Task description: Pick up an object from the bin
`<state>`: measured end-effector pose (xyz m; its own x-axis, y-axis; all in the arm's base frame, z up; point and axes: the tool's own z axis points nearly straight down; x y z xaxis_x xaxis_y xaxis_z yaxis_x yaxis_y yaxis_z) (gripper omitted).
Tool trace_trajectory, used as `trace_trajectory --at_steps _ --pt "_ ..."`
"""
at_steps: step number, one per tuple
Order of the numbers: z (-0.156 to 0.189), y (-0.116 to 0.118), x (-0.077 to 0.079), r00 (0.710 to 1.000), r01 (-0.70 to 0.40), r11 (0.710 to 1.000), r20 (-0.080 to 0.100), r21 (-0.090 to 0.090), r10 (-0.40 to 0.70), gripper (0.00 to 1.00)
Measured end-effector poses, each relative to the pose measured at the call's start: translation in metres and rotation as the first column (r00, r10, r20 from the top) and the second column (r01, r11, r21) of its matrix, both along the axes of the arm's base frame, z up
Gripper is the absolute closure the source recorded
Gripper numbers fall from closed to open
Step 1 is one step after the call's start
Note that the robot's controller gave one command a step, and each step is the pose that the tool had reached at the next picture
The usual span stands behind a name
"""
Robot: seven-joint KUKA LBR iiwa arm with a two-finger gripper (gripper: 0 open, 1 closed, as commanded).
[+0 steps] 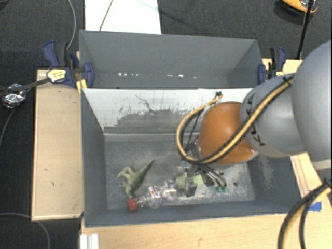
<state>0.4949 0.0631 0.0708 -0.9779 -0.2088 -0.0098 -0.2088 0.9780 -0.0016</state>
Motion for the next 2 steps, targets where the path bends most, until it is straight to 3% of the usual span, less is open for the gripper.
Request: trace_trajectory --at_steps 1,2 --pt "0.0 -0.009 0.011 0.999 -0.032 0.999 0.001 0.0 0.032 1.0" --pt "0.0 -0.018 0.033 0.999 -0.052 0.999 0.002 0.0 0.052 1.0"
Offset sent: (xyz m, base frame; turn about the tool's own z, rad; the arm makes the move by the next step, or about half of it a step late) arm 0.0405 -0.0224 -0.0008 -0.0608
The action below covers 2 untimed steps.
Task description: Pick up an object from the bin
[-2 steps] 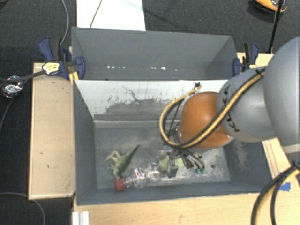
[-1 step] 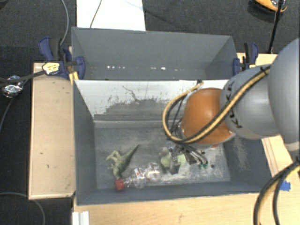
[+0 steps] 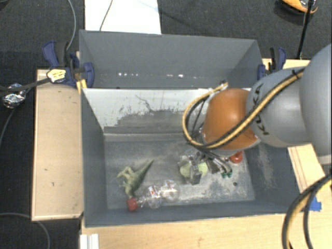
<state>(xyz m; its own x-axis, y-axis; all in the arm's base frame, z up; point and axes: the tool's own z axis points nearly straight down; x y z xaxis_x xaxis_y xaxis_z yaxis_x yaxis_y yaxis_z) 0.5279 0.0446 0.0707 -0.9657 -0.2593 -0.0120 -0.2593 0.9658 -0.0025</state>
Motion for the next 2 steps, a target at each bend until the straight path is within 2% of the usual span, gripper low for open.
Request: trace_trajectory --at_steps 1,2 --pt "0.0838 0.001 -0.013 1.0 0.026 1.0 0.001 0.002 -0.026 1.0" --pt "0.0838 0.001 -0.013 1.0 0.026 1.0 0.001 0.002 -0.026 1.0"
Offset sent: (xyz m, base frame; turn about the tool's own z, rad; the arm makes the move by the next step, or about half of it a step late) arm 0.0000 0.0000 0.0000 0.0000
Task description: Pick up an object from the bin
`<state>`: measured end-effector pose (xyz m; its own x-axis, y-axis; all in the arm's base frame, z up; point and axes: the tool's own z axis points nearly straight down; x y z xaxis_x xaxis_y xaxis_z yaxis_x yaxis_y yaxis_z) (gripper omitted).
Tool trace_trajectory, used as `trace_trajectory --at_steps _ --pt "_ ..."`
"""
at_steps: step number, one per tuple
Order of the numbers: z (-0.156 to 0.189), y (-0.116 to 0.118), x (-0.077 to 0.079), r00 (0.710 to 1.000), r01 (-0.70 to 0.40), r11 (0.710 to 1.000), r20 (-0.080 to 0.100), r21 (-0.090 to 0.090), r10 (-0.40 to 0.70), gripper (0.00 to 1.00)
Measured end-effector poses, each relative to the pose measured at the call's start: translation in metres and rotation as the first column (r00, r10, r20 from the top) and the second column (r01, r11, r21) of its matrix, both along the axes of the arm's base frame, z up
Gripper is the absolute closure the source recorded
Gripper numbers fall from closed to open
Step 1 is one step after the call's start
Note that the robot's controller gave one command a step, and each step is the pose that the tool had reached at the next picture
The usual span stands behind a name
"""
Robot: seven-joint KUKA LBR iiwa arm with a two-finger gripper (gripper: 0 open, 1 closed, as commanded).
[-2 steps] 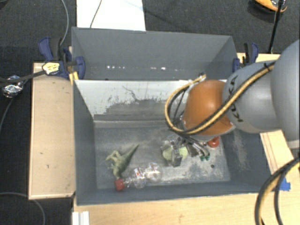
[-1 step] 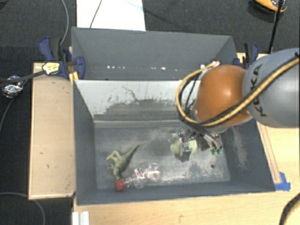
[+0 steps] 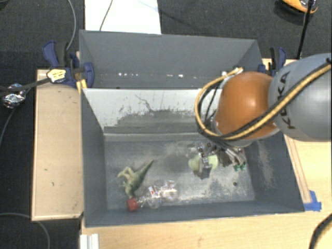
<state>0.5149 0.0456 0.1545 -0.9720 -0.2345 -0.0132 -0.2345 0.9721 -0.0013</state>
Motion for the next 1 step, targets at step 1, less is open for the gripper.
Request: trace_trajectory --at_steps 1 --pt "0.1142 0.0036 -0.0045 1.0 0.013 1.0 0.003 0.001 -0.013 1.0"
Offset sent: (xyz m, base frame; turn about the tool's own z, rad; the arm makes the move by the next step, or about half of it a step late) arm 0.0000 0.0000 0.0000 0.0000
